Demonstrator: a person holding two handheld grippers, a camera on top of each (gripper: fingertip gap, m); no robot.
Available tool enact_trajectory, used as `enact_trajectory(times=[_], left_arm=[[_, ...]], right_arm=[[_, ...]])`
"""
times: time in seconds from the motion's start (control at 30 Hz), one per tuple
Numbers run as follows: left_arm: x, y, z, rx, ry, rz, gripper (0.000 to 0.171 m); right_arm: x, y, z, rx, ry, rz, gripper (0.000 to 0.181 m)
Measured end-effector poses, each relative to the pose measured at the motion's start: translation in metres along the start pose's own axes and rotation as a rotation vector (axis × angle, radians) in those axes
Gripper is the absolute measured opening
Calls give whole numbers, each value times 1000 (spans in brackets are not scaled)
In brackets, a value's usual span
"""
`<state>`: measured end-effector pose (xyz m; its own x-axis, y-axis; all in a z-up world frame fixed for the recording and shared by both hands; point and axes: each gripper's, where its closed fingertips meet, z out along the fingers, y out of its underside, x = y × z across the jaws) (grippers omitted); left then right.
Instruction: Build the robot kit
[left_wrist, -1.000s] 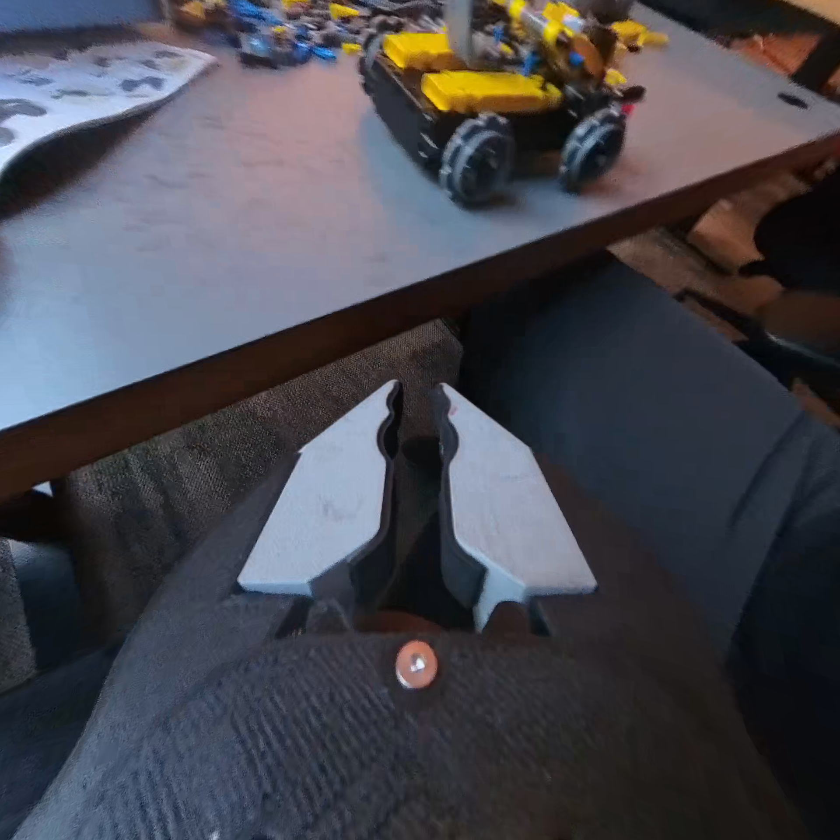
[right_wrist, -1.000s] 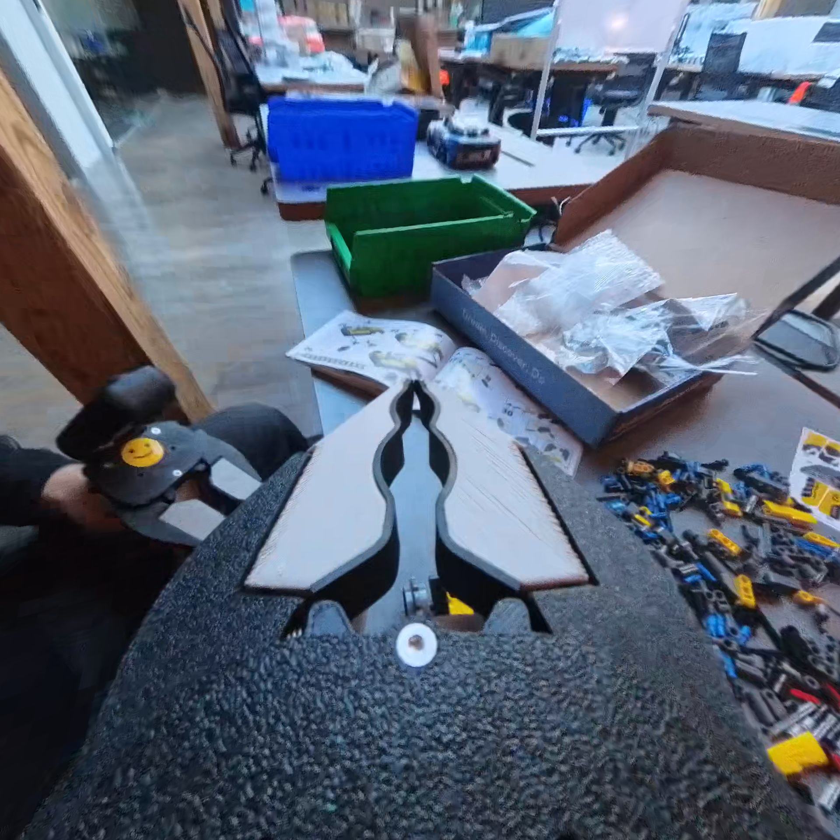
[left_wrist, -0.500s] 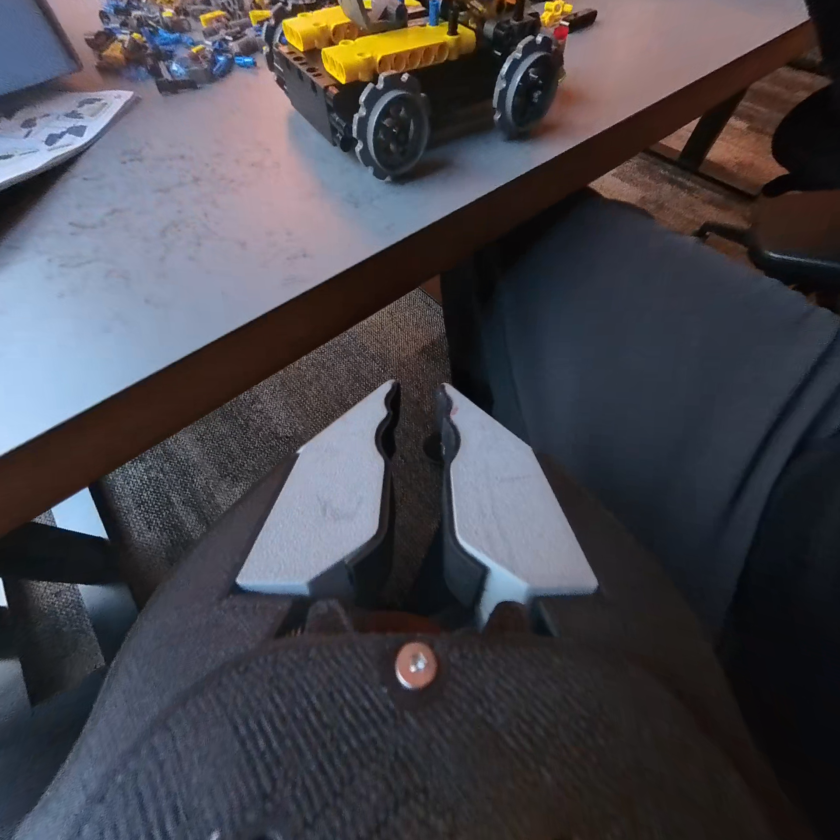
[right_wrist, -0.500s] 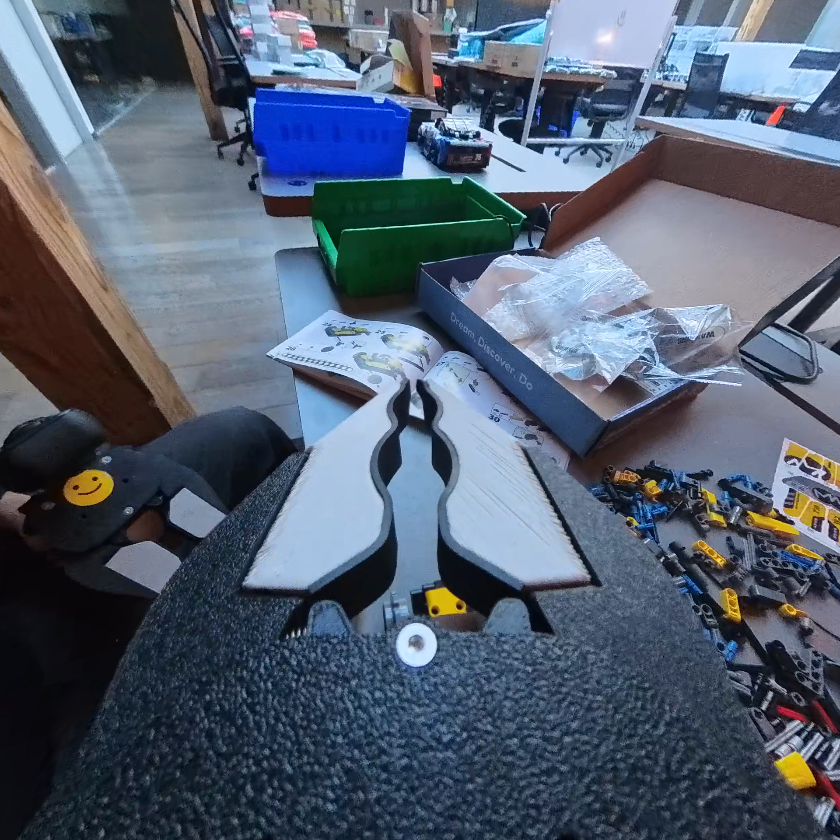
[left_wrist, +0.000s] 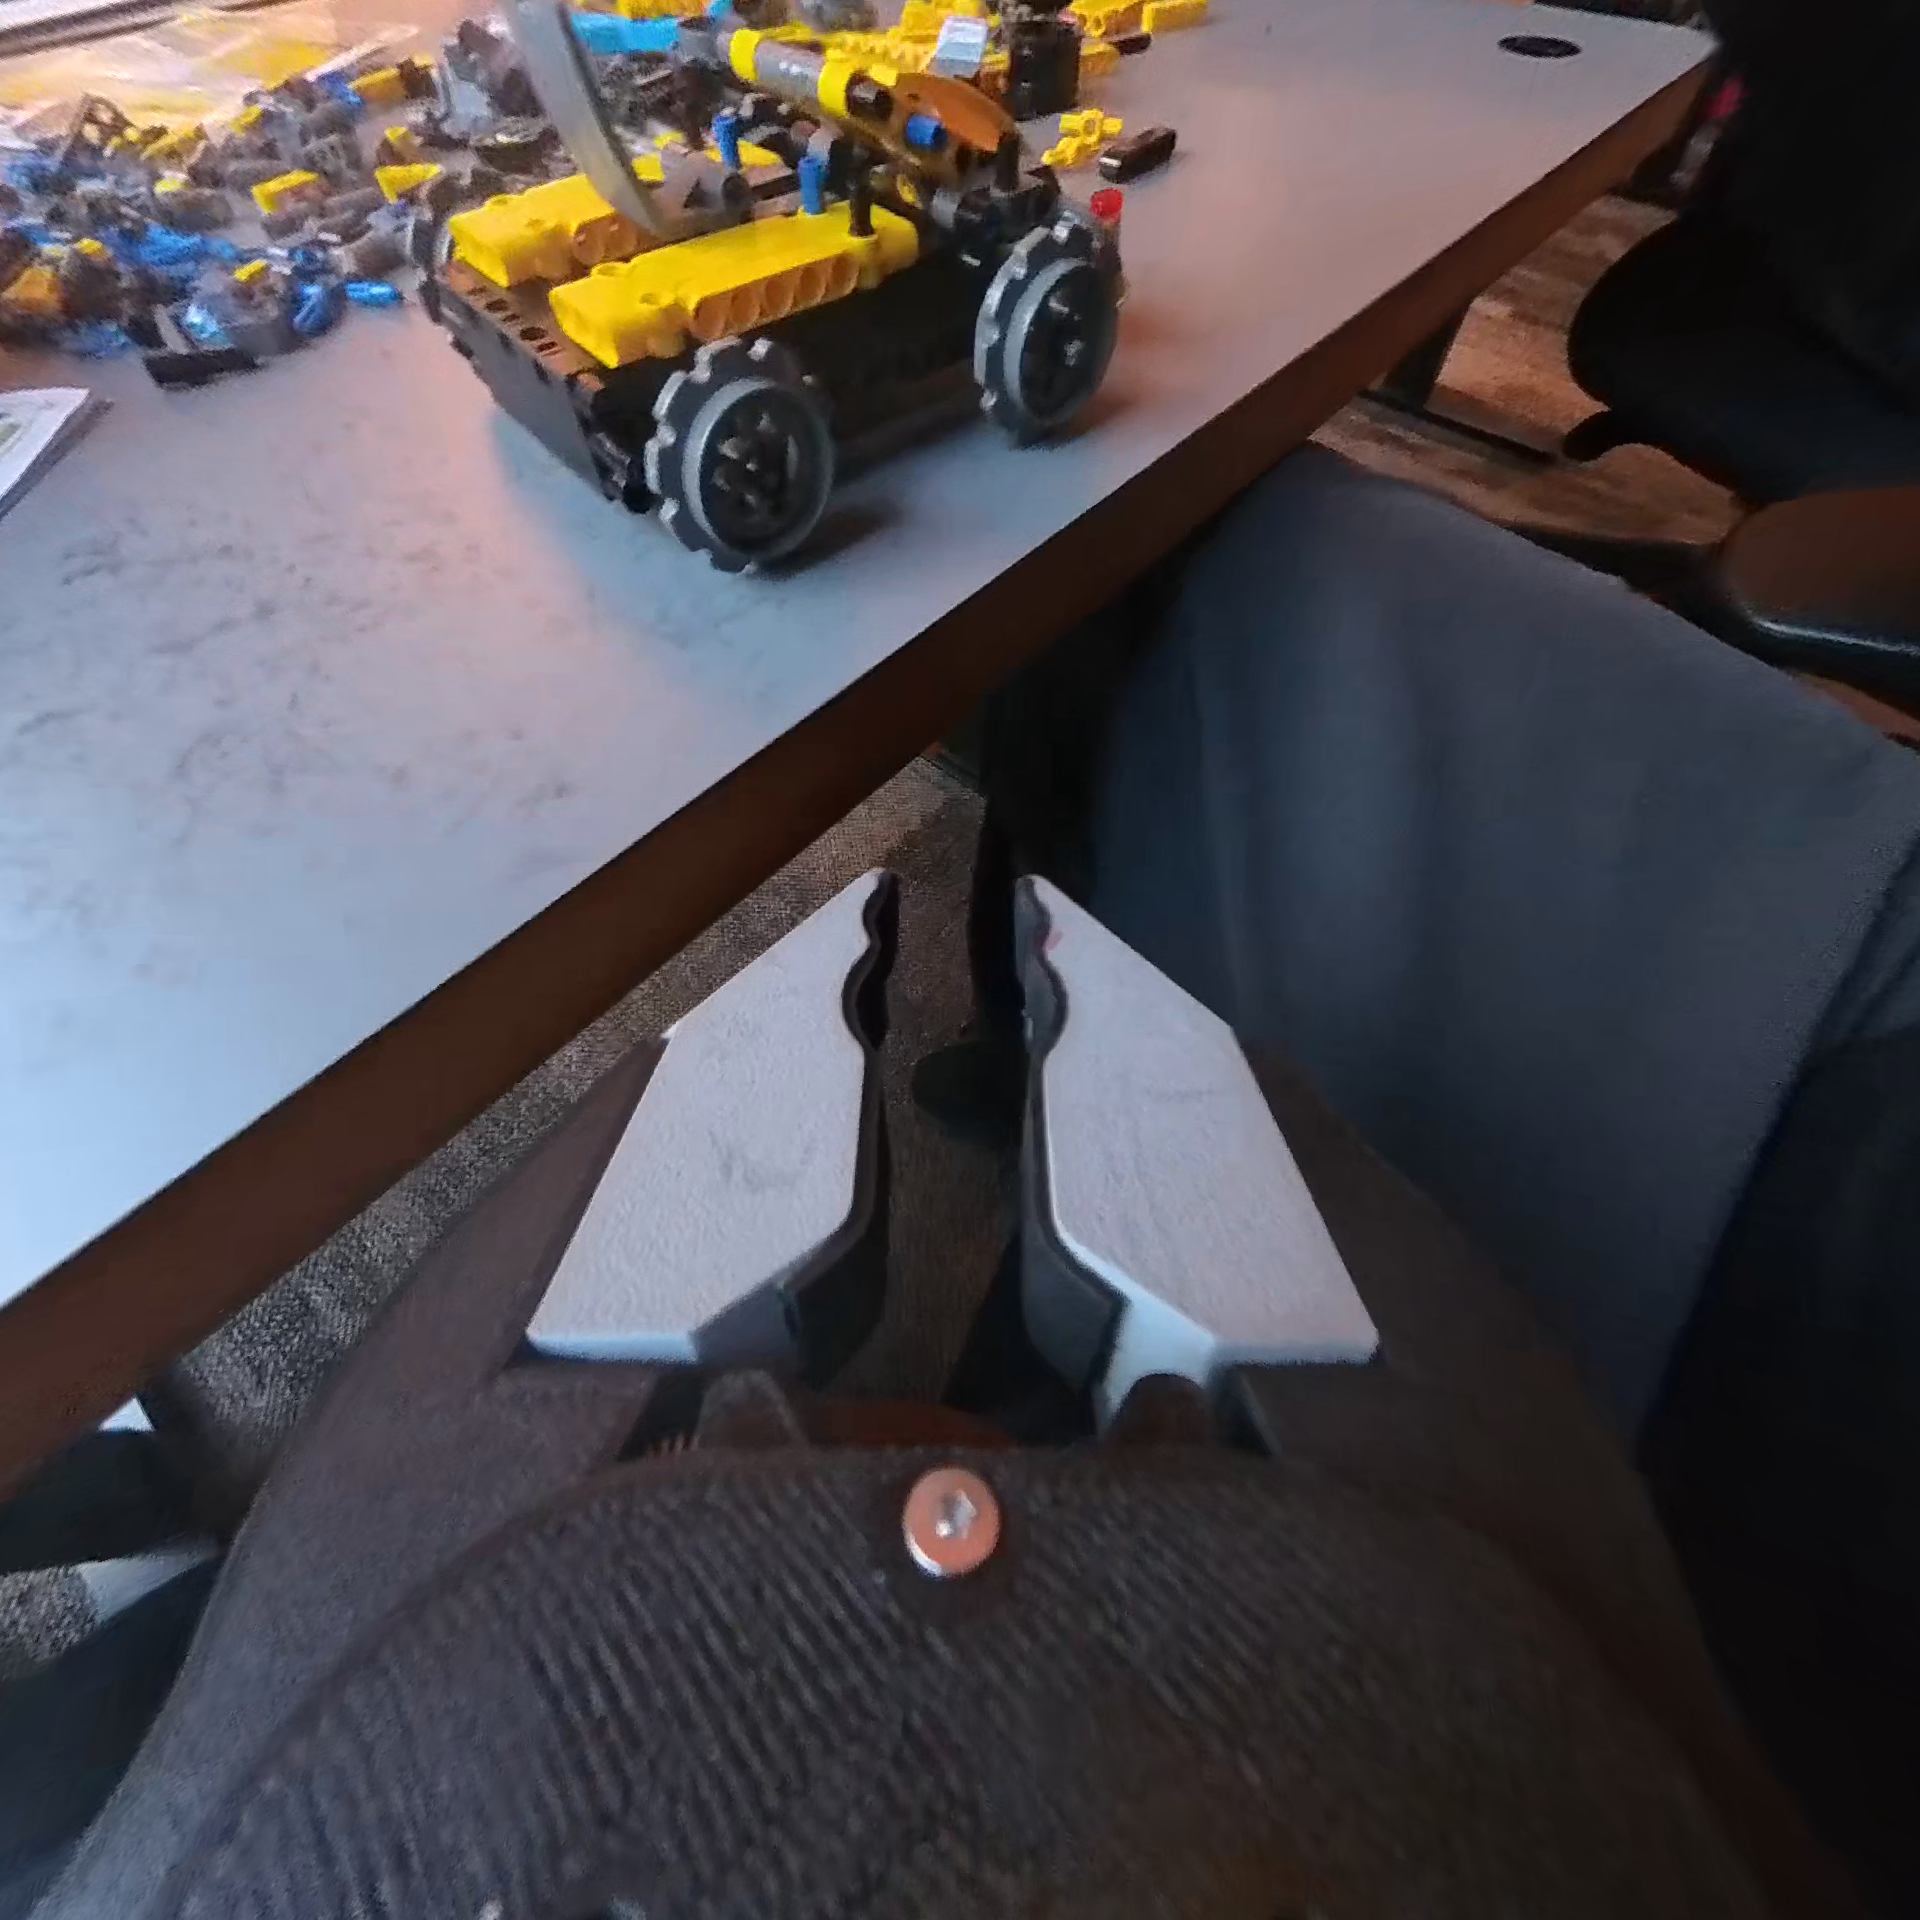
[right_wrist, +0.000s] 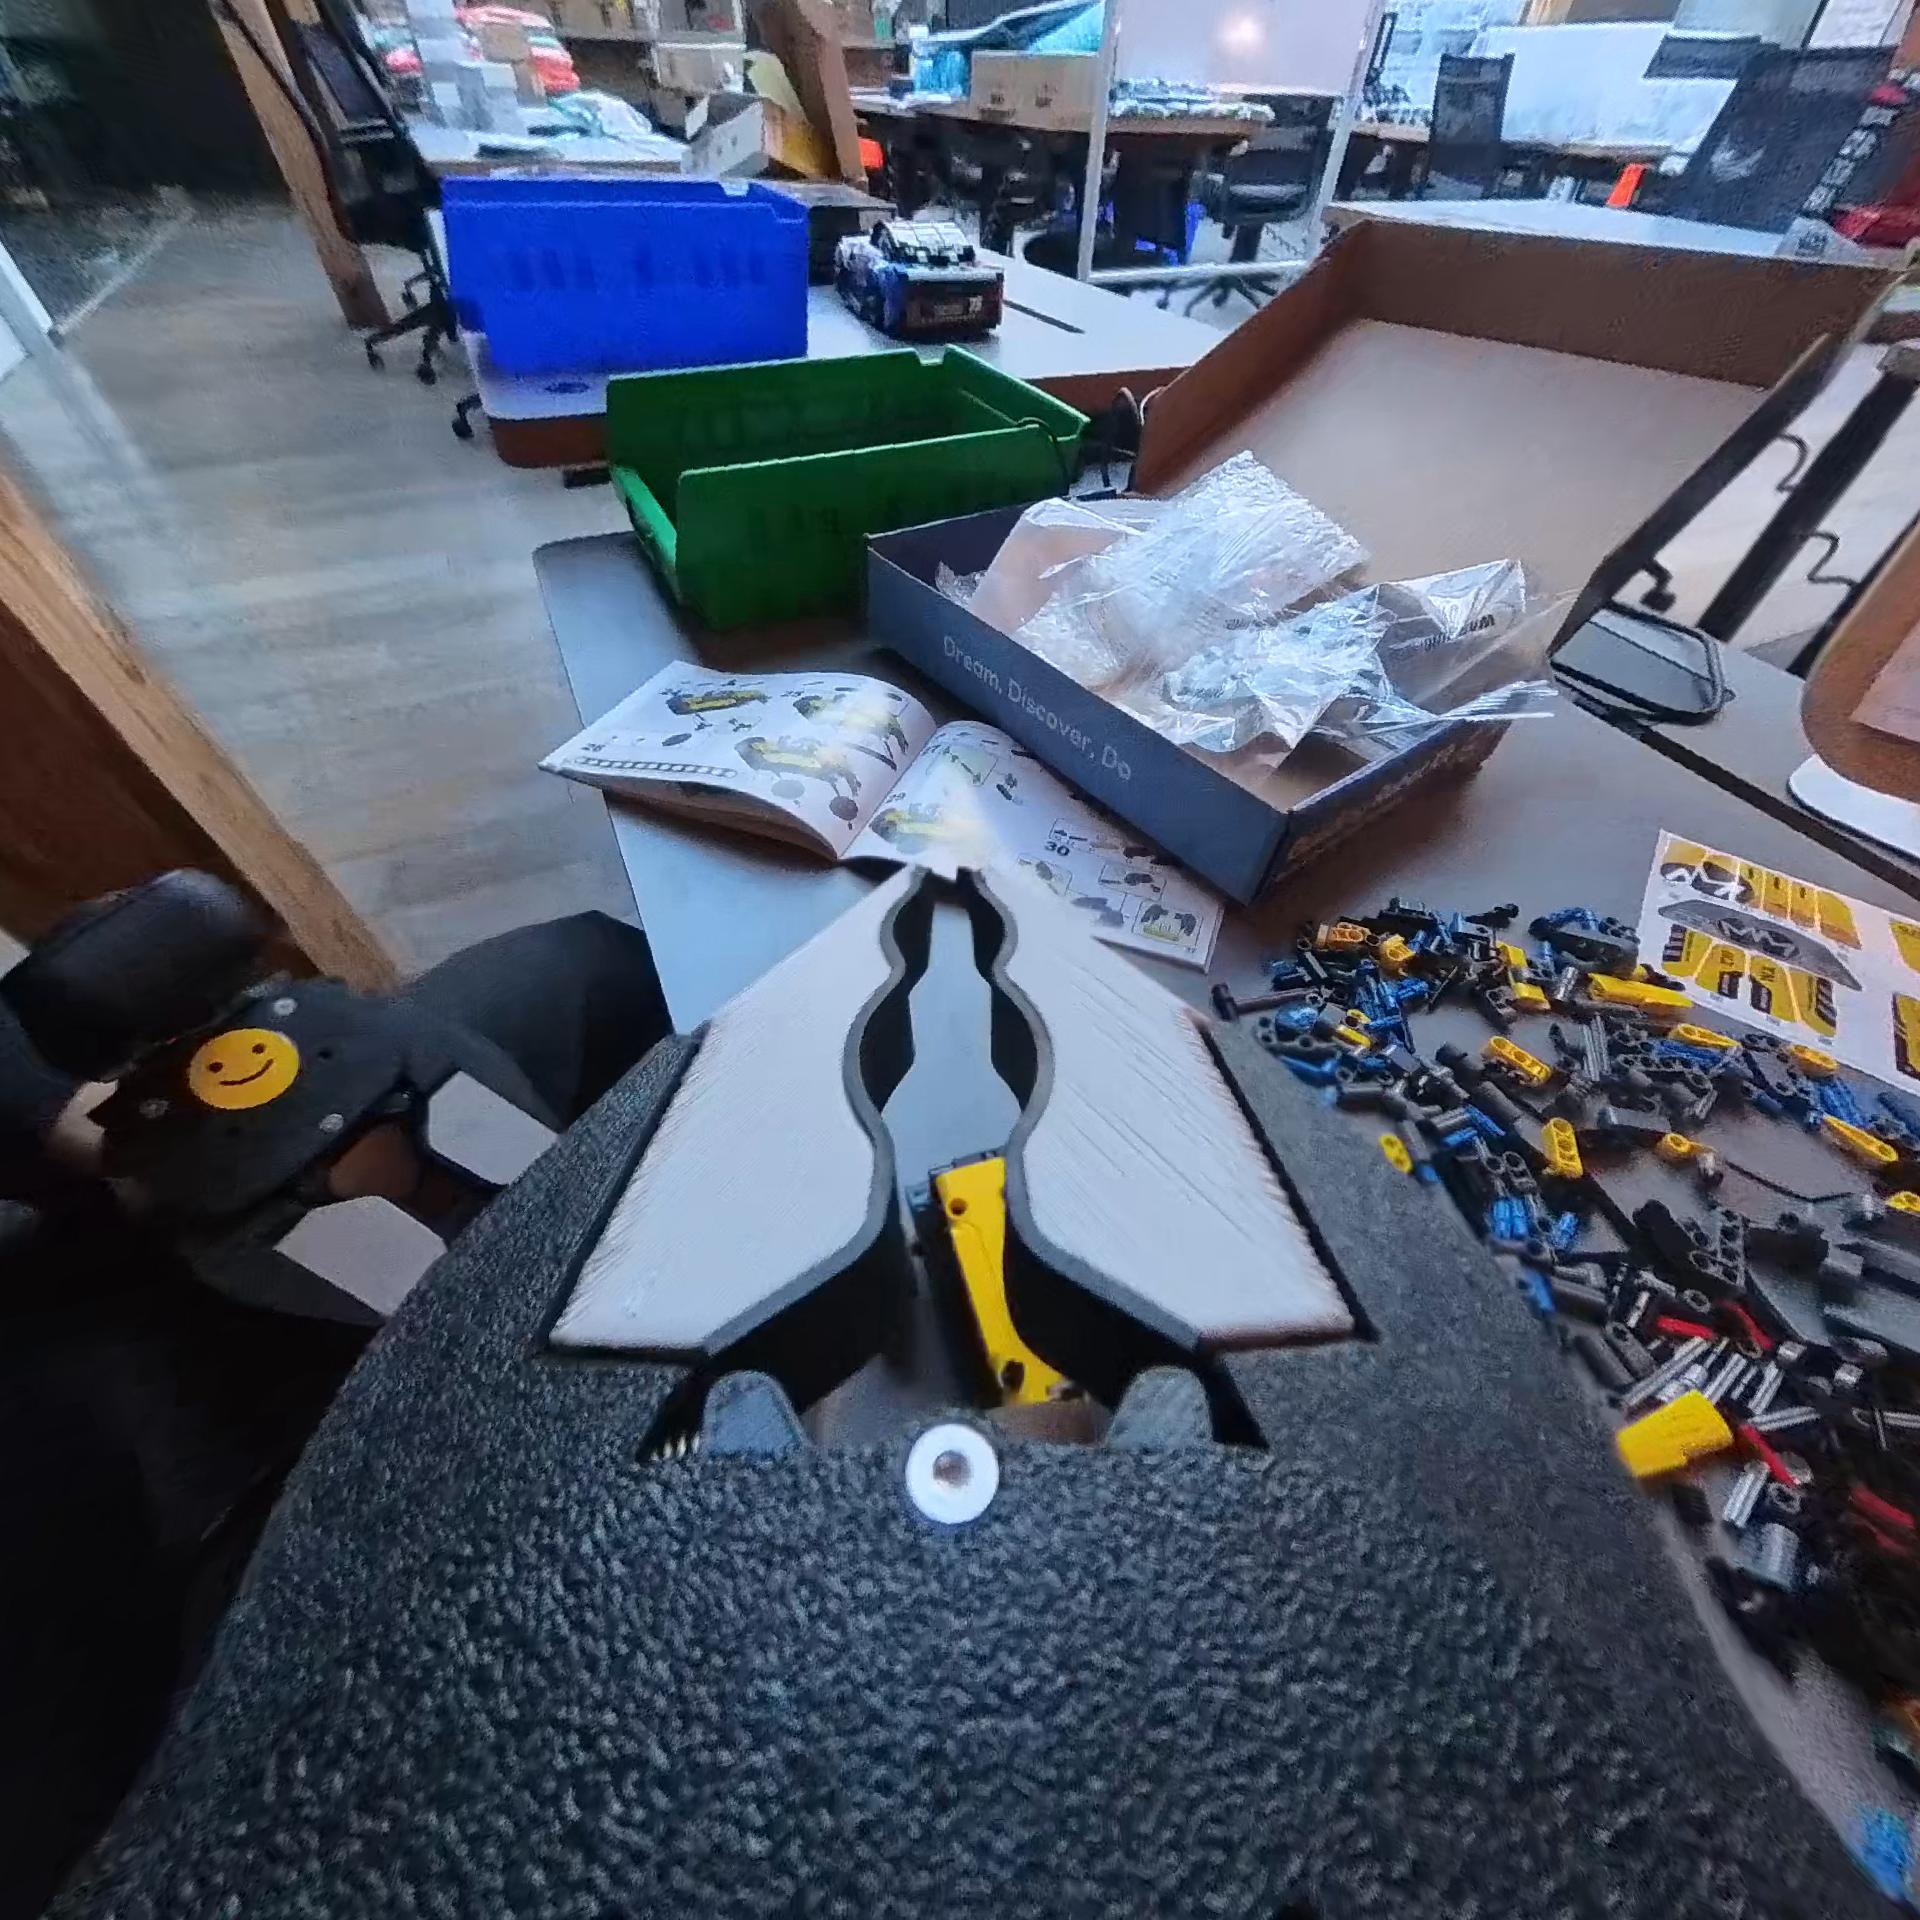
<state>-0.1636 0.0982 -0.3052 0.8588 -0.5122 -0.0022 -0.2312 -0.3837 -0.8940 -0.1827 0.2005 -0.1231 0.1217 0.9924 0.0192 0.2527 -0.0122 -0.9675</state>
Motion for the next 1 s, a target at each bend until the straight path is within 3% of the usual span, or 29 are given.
enact_trajectory(times=[0.33,0.67,0.87,1.0], left_arm=[[15,4,18,-37,42,40,19],[-7,-3,-11,7,-1,-95,20],[-26,7,-40,29,-70,-136,20],[-30,7,-56,63,-87,-145,20]], right_arm=[[-1,9,-10,9,-48,51,7],[-21,7,19,13,-180,77,9],[-46,-16,55,60,-307,165,9],[-86,-16,98,3,-395,156,9]])
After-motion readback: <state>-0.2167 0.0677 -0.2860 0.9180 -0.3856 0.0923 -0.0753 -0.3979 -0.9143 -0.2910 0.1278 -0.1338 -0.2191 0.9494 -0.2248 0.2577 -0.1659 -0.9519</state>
